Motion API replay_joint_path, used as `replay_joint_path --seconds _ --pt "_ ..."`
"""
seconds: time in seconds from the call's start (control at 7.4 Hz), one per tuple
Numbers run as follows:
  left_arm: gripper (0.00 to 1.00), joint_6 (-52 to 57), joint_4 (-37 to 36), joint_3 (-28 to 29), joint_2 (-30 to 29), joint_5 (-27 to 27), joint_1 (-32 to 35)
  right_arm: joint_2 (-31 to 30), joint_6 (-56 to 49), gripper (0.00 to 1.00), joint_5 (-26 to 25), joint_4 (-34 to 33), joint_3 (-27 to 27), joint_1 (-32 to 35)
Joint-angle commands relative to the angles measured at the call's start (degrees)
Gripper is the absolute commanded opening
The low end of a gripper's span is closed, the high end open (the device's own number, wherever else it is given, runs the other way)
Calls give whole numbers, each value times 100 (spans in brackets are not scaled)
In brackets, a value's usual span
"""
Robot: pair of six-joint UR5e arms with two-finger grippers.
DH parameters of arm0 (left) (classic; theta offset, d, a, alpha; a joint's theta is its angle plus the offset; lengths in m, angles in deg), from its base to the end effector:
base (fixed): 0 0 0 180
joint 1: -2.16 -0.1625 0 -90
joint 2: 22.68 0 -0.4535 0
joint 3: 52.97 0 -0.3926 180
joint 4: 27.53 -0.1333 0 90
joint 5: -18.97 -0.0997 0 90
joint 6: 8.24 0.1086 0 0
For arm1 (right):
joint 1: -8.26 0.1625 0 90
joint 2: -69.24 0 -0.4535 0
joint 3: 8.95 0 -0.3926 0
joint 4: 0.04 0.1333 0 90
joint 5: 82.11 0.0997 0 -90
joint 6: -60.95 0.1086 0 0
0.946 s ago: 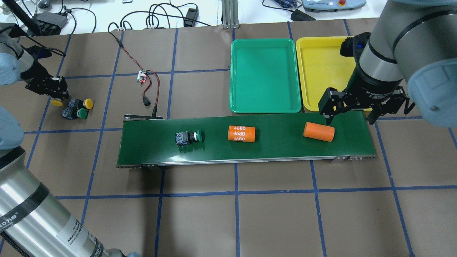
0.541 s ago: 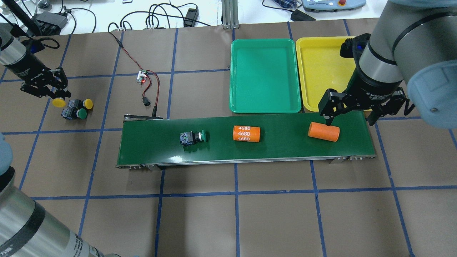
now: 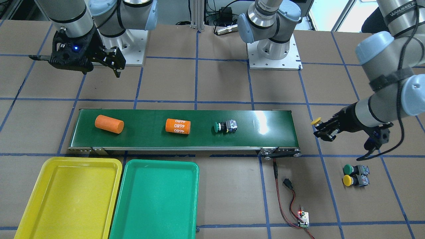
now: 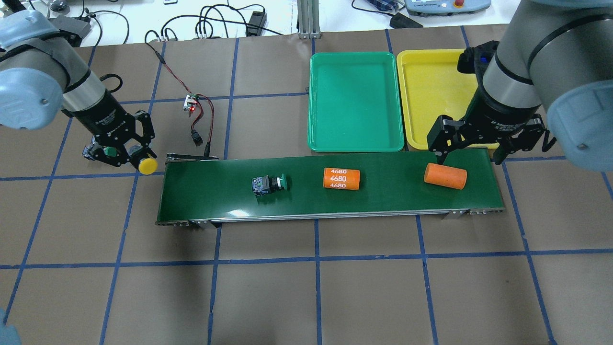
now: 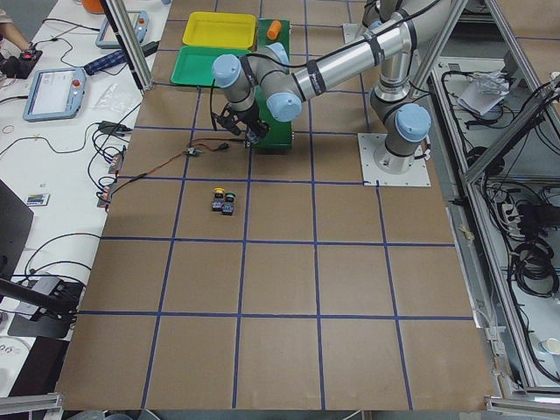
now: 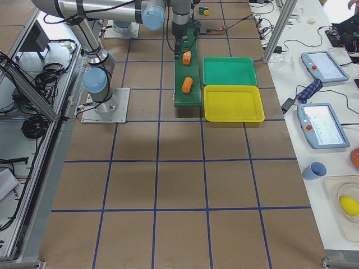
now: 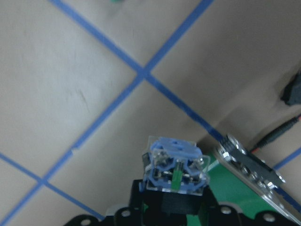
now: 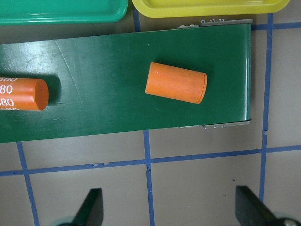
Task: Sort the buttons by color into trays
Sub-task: 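Place the yellow button on the belt with left gripper while right gripper lowers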
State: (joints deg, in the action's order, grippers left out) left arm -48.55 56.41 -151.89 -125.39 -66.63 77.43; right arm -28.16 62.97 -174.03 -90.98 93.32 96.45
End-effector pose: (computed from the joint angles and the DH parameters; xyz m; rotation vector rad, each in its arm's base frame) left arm -0.0018 -0.5502 0.3291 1.4451 -2.7384 -0.4391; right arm 0.1162 -0.4287 0.4638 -0.1020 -3.1045 -0.1065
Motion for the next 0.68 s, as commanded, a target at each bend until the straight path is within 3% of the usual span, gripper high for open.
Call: replay_joint_path --seconds 0.0,0.54 --pt "0 -2011 -61 -145 -142 44 610 2 26 100 -19 -29 -5 5" --pt "0 -3132 -1386 -890 -276 255 839 11 26 100 -19 -2 30 14"
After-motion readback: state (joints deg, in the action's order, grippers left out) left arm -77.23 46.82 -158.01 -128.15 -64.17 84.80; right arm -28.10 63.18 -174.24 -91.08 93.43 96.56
